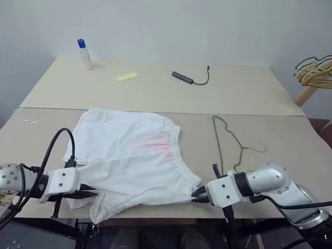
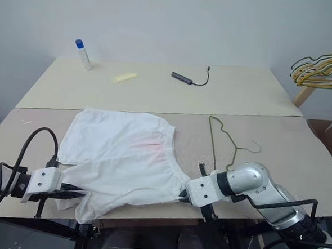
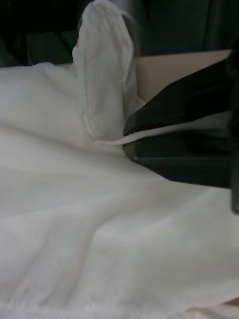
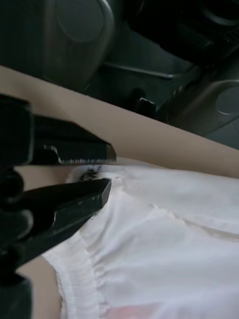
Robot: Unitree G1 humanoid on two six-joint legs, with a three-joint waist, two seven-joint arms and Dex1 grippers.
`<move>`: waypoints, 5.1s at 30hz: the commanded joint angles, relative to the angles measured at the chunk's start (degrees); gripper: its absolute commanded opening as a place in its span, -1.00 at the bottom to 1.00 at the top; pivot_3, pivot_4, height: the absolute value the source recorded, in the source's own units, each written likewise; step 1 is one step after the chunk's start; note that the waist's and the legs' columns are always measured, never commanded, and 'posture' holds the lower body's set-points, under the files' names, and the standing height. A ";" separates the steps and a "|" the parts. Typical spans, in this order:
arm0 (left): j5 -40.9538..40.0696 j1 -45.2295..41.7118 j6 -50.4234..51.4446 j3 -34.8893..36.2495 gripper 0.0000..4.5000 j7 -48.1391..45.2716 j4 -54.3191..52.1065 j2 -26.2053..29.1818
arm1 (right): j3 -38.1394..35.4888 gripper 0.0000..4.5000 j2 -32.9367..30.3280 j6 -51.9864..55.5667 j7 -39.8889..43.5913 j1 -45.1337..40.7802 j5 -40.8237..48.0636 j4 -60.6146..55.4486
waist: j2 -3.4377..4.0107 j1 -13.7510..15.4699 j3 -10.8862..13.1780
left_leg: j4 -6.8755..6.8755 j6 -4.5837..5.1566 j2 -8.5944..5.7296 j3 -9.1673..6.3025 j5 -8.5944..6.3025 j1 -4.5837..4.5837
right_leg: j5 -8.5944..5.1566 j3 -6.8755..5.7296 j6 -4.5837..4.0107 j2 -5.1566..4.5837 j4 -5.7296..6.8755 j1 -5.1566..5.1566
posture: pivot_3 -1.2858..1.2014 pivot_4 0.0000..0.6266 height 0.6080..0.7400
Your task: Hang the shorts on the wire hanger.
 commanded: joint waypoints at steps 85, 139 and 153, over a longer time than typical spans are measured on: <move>-18.05 -20.29 17.69 -0.21 0.99 10.57 -9.44 -14.31 | -20.81 1.00 29.71 44.16 -43.73 -23.89 0.50 38.54 | 0.30 -4.07 -0.93 | 0.02 0.02 -0.11 -0.17 -0.01 -0.28 | 0.34 0.02 -0.29 -0.04 0.00 -0.13 | 0.04 -1.00 1.00; -51.21 -37.63 53.03 10.80 0.47 65.96 -5.06 -48.81 | -4.82 -1.00 34.33 10.46 -47.42 -8.68 -9.17 3.35 | -0.04 -4.09 -0.88 | 0.02 -0.05 -0.26 -0.28 0.01 -0.29 | 0.40 0.13 -0.17 -0.08 -0.09 -0.10 | 0.01 -1.00 1.00; -49.29 -39.23 51.95 9.81 -0.99 68.06 -2.57 -50.49 | -2.78 -1.00 33.25 0.93 -47.45 -7.69 -15.29 5.76 | -0.11 -4.49 -0.83 | 0.02 -0.07 -0.27 -0.28 0.02 -0.28 | 0.41 0.13 -0.18 -0.05 -0.14 -0.09 | 0.01 -1.00 1.00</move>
